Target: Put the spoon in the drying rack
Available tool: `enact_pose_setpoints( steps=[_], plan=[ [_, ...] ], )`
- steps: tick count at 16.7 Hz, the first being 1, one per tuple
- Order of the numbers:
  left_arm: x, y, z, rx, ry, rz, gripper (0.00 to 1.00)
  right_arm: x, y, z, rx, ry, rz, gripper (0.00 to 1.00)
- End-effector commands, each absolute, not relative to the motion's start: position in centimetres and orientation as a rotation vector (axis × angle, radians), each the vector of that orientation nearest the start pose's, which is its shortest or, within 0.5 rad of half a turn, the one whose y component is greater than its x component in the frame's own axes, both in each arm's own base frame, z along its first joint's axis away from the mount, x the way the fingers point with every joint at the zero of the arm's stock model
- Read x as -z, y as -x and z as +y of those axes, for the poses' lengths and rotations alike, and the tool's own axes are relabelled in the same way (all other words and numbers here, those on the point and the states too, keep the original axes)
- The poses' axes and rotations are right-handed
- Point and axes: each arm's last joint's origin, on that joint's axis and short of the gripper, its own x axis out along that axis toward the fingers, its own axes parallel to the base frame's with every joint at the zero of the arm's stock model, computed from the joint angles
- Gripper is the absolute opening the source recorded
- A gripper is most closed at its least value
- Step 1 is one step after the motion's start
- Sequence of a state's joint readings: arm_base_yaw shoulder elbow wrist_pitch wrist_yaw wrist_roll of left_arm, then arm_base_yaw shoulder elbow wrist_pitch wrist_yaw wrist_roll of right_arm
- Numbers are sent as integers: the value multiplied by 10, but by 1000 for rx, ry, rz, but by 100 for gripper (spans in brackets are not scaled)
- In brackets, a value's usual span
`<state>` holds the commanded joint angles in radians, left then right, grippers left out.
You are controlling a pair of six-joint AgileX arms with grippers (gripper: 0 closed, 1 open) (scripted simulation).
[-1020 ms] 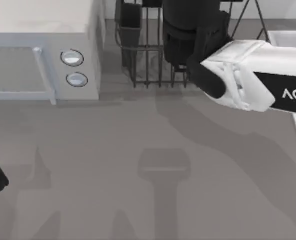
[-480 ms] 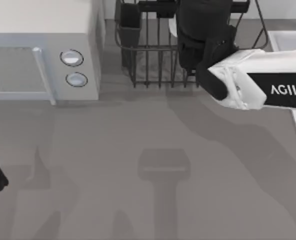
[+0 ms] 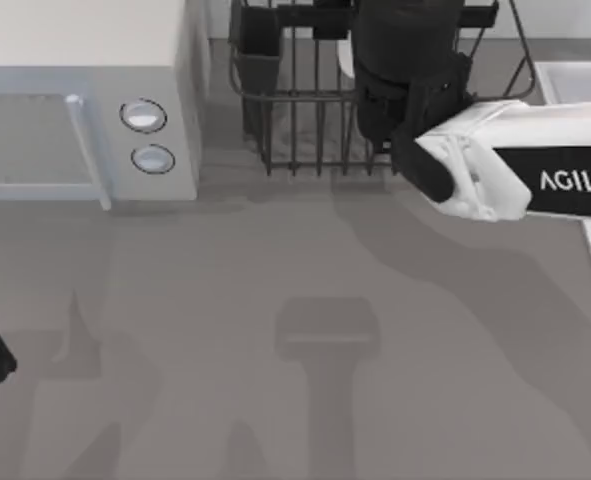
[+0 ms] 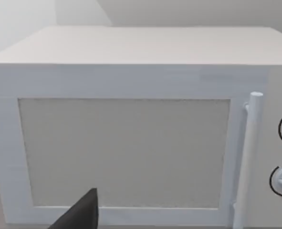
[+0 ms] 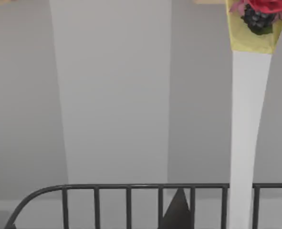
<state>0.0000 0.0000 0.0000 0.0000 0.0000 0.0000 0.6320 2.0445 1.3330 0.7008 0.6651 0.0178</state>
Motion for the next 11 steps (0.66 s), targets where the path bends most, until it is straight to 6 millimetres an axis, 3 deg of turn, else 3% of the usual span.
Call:
enact_pose_setpoints(
  steps=[5,11],
  plan=[
    [-160,-106,-1,0,0,0,100,-219,-382,262,10,0,0,98],
    [-160,-106,-1,0,0,0,100,-219,-382,262,10,0,0,100]
  ],
)
